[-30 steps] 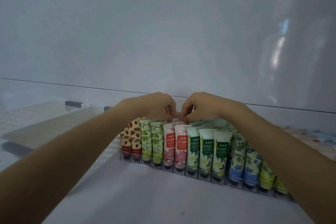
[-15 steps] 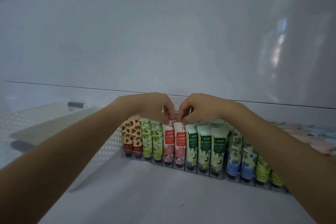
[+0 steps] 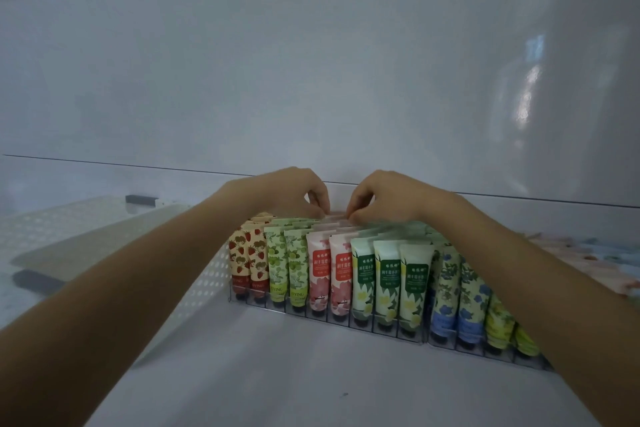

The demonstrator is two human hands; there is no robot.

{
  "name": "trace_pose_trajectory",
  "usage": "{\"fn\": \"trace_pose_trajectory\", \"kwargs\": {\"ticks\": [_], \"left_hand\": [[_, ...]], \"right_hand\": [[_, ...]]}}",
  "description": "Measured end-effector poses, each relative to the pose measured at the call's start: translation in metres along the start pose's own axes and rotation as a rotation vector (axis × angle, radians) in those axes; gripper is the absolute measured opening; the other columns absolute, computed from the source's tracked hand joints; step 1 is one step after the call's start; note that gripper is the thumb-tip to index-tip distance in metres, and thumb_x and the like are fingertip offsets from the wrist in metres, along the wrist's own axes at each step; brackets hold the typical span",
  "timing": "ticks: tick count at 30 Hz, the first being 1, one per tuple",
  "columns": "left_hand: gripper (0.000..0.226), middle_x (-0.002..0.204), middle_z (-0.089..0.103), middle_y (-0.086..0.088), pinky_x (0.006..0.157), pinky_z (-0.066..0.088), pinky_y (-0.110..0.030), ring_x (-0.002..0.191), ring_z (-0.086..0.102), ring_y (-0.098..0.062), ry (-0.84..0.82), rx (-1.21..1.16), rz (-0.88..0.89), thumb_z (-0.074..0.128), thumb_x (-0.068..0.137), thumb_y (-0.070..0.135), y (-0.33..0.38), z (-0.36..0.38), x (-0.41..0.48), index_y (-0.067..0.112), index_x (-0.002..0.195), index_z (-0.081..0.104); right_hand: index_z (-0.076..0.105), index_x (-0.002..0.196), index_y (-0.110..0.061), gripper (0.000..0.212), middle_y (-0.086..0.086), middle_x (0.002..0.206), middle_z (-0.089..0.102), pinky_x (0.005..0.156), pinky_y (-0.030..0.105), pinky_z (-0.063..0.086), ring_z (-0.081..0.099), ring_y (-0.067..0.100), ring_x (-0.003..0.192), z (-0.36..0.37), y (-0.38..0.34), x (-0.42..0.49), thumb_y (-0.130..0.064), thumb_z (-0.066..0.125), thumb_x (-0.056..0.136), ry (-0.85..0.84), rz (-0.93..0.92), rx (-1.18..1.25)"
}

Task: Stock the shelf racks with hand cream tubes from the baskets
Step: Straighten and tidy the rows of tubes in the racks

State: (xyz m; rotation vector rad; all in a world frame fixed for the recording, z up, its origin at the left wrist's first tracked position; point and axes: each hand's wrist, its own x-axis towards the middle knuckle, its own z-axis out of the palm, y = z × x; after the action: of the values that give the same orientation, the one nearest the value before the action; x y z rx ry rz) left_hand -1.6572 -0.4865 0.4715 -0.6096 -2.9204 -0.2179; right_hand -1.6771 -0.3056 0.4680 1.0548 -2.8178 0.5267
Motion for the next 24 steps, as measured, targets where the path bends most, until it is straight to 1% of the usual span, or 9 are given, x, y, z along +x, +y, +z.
{"fn": "trace_pose_trajectory", "kwargs": {"ticks": [3, 4, 8, 11, 13, 17, 21, 22, 24], "left_hand": [[0.015, 0.088, 0.06, 0.011, 0.055, 0.036, -0.002, 0.059, 0.048, 0.016, -0.017, 0.017, -0.004, 0.06, 0.088, 0.024, 0.003, 0.006, 0.004, 0.019, 0.098, 0.069], [0.014, 0.087, 0.06, 0.01, 0.056, 0.034, -0.004, 0.062, 0.049, 0.011, -0.022, 0.022, -0.011, 0.06, 0.087, 0.023, 0.004, 0.007, 0.006, 0.019, 0.098, 0.069], [0.015, 0.086, 0.059, 0.008, 0.06, 0.034, -0.012, 0.069, 0.048, 0.0, -0.032, 0.039, -0.041, 0.059, 0.088, 0.019, 0.009, 0.01, 0.009, 0.017, 0.098, 0.069], [0.016, 0.087, 0.058, 0.008, 0.058, 0.033, -0.011, 0.067, 0.046, 0.001, -0.035, 0.058, -0.043, 0.058, 0.088, 0.019, 0.01, 0.01, 0.01, 0.017, 0.1, 0.068], [0.016, 0.087, 0.058, 0.008, 0.059, 0.033, -0.013, 0.066, 0.046, 0.001, -0.037, 0.062, -0.043, 0.057, 0.089, 0.019, 0.01, 0.01, 0.01, 0.017, 0.101, 0.068], [0.017, 0.088, 0.06, 0.007, 0.069, 0.036, -0.018, 0.072, 0.048, -0.005, -0.039, 0.071, -0.049, 0.058, 0.089, 0.02, 0.011, 0.01, 0.01, 0.016, 0.101, 0.068], [0.017, 0.087, 0.058, 0.01, 0.059, 0.032, -0.009, 0.066, 0.046, 0.005, 0.008, 0.041, -0.039, 0.056, 0.089, 0.019, 0.012, 0.007, 0.009, 0.017, 0.101, 0.068], [0.017, 0.087, 0.058, 0.011, 0.057, 0.031, -0.006, 0.065, 0.046, 0.007, 0.025, 0.033, -0.032, 0.055, 0.09, 0.019, 0.013, 0.006, 0.009, 0.017, 0.101, 0.068], [0.017, 0.086, 0.057, 0.013, 0.054, 0.035, -0.002, 0.063, 0.047, 0.012, 0.047, 0.017, -0.012, 0.054, 0.09, 0.018, 0.018, 0.002, 0.01, 0.018, 0.101, 0.068]], "right_hand": [[0.071, 0.084, -0.023, 0.005, -0.009, 0.084, 0.066, 0.075, 0.021, 0.046, 0.059, 0.008, 0.084, 0.005, -0.001, 0.003, -0.023, 0.067, 0.082, -0.029, 0.012, -0.016], [0.071, 0.084, -0.024, 0.005, -0.009, 0.084, 0.066, 0.077, 0.022, 0.046, 0.059, 0.009, 0.085, 0.005, -0.001, 0.003, -0.021, 0.066, 0.082, -0.038, 0.014, -0.019], [0.072, 0.088, -0.021, 0.016, -0.009, 0.086, 0.064, 0.073, 0.02, 0.044, 0.058, 0.008, 0.083, 0.004, -0.003, 0.004, -0.012, 0.06, 0.083, -0.076, 0.004, -0.041], [0.071, 0.088, -0.019, 0.016, -0.007, 0.086, 0.064, 0.068, 0.018, 0.044, 0.056, 0.009, 0.082, 0.004, -0.003, 0.004, -0.01, 0.06, 0.083, -0.077, -0.009, -0.059], [0.071, 0.087, -0.019, 0.015, -0.006, 0.087, 0.064, 0.069, 0.017, 0.043, 0.056, 0.009, 0.083, 0.005, -0.003, 0.004, -0.009, 0.06, 0.084, -0.075, -0.019, -0.074], [0.071, 0.09, -0.019, 0.015, -0.007, 0.089, 0.064, 0.069, 0.016, 0.043, 0.056, 0.008, 0.083, 0.003, -0.003, 0.004, -0.011, 0.061, 0.084, -0.075, -0.029, -0.057], [0.068, 0.098, -0.023, 0.015, -0.012, 0.091, 0.06, 0.072, 0.016, 0.04, 0.054, 0.003, 0.086, -0.016, 0.005, -0.004, -0.016, 0.061, 0.087, 0.033, -0.037, -0.052], [0.068, 0.096, -0.024, 0.013, -0.014, 0.09, 0.06, 0.071, 0.015, 0.039, 0.054, 0.001, 0.083, -0.022, 0.009, -0.007, -0.017, 0.061, 0.087, 0.05, -0.033, -0.044], [0.066, 0.09, -0.029, 0.011, -0.02, 0.085, 0.058, 0.065, 0.011, 0.036, 0.051, -0.006, 0.076, -0.033, 0.016, -0.016, -0.018, 0.062, 0.087, 0.063, -0.018, -0.036]]}}
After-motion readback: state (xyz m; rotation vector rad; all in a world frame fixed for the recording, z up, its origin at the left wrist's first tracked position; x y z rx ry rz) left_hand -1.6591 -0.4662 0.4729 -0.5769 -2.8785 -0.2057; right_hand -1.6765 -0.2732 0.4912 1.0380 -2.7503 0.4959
